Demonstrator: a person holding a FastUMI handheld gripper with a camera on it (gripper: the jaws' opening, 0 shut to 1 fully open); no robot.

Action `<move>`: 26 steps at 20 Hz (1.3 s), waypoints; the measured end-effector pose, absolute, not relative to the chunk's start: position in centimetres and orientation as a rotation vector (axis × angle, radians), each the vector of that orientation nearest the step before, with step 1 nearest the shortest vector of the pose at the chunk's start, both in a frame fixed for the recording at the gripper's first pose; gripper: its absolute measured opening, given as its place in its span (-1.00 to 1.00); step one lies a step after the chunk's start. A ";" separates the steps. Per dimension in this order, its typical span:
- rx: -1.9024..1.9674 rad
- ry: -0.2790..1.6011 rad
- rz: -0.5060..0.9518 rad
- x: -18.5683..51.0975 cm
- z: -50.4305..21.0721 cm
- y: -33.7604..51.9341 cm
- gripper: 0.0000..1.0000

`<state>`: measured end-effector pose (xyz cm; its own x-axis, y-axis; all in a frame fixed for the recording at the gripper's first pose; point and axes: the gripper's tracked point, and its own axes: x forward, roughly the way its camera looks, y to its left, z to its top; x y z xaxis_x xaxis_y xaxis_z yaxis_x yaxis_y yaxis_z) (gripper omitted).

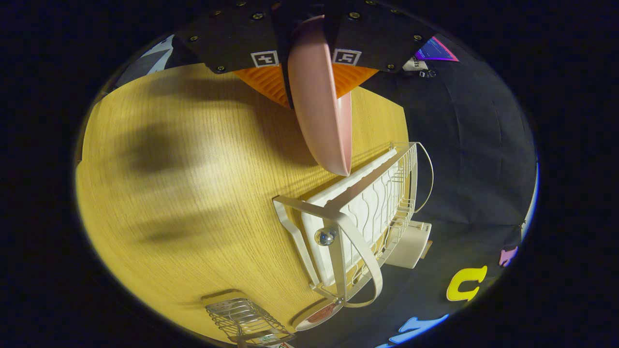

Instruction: Take the plate from the dish rack, then take the spoon from the basket and place it into the plate.

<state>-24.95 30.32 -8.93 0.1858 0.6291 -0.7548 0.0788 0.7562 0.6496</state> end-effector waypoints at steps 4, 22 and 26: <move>0.678 1.313 0.428 -24.4 -9.3 30.0 -0.46; 0.602 1.165 0.241 -21.6 -7.5 19.6 0.08; 0.583 0.984 0.164 -16.8 -3.5 17.1 0.08</move>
<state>-16.83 17.12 -3.45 0.5555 0.3864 -0.7363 0.1262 0.8360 0.5340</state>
